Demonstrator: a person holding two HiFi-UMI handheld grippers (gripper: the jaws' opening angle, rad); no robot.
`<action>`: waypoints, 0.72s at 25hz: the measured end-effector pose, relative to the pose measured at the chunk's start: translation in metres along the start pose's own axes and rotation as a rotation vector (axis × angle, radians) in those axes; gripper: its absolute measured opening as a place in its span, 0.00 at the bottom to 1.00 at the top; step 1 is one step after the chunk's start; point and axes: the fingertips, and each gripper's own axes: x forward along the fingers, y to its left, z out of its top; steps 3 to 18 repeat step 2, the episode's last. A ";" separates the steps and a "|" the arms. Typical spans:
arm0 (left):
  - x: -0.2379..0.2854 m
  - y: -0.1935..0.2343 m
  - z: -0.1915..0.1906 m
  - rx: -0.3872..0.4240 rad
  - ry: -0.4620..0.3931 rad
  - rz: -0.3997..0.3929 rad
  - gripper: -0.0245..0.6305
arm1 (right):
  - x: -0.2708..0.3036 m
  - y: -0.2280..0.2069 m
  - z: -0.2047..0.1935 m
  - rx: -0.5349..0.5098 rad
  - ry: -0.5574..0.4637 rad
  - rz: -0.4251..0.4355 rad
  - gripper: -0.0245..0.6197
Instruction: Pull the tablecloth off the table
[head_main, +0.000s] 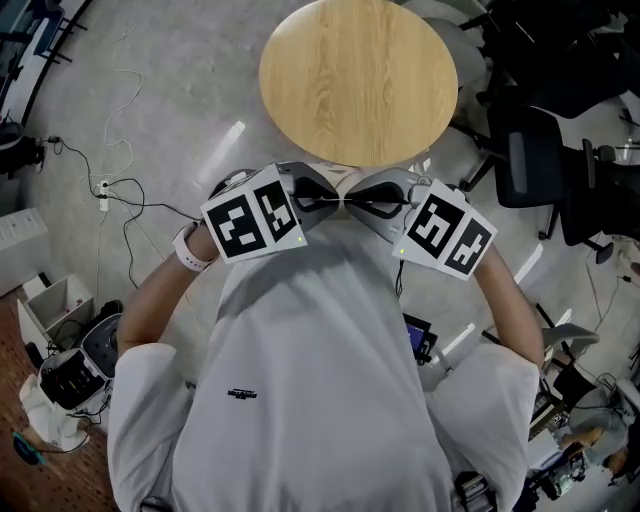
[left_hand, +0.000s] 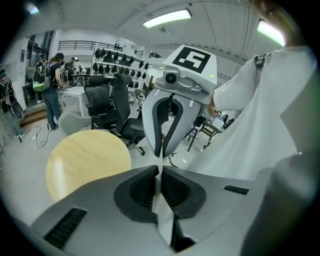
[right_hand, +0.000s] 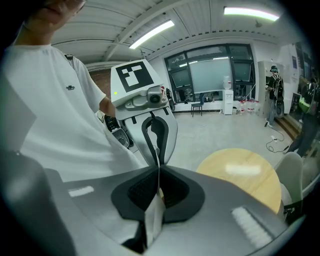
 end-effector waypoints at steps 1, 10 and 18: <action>-0.001 0.000 -0.002 0.001 0.002 0.006 0.05 | 0.002 0.000 0.001 -0.006 -0.003 -0.002 0.06; -0.002 0.001 -0.005 0.001 0.004 0.013 0.05 | 0.005 0.000 0.002 -0.012 -0.007 -0.005 0.06; -0.002 0.001 -0.005 0.001 0.004 0.013 0.05 | 0.005 0.000 0.002 -0.012 -0.007 -0.005 0.06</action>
